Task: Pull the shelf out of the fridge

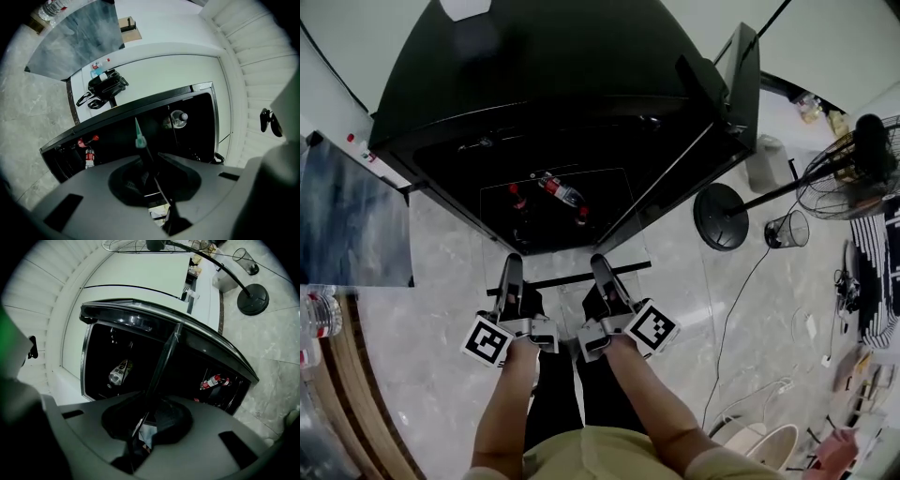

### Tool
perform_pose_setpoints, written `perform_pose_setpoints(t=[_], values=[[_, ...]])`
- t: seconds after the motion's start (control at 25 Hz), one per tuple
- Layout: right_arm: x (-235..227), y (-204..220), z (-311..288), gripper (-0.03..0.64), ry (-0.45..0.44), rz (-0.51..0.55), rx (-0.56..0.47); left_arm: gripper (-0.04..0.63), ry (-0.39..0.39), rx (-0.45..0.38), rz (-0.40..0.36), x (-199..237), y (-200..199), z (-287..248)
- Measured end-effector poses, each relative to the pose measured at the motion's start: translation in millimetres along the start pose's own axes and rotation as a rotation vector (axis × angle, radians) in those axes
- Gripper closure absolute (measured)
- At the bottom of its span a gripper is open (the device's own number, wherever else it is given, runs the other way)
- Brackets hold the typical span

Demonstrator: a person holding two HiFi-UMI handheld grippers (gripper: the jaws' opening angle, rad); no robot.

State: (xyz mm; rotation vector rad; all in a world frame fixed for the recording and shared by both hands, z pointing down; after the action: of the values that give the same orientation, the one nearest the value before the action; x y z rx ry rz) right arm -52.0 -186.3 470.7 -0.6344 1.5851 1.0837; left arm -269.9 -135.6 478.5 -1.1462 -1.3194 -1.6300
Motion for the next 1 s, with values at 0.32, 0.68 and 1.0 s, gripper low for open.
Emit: perform_pose_setpoints(t=[0.32, 0.68, 1.0], values=[[28, -7, 13, 0.557, -0.012, 0.004, 0.012, 0.535, -0.012, 0.012, -0.001, -27, -8, 13], [53, -17, 28, 0.552, -0.022, -0.007, 0.028, 0.535, -0.007, 0.02, -0.006, -63, -14, 23], [77, -20, 48, 0.551, -0.033, 0.012, 0.063, 0.535, -0.002, 0.029, 0.008, -84, -23, 43]])
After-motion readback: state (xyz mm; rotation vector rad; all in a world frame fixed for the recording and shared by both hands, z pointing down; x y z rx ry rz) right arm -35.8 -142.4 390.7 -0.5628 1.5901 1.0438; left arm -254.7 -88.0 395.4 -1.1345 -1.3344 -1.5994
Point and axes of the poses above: the fingertips, and each gripper's own axes: z backward along the fingers, x to its left, y out of its underside, the point moved 7 cm from there along z, backward along the fingers, and after that the axes turned 14 degrees about -x, right-handed, at the moved point
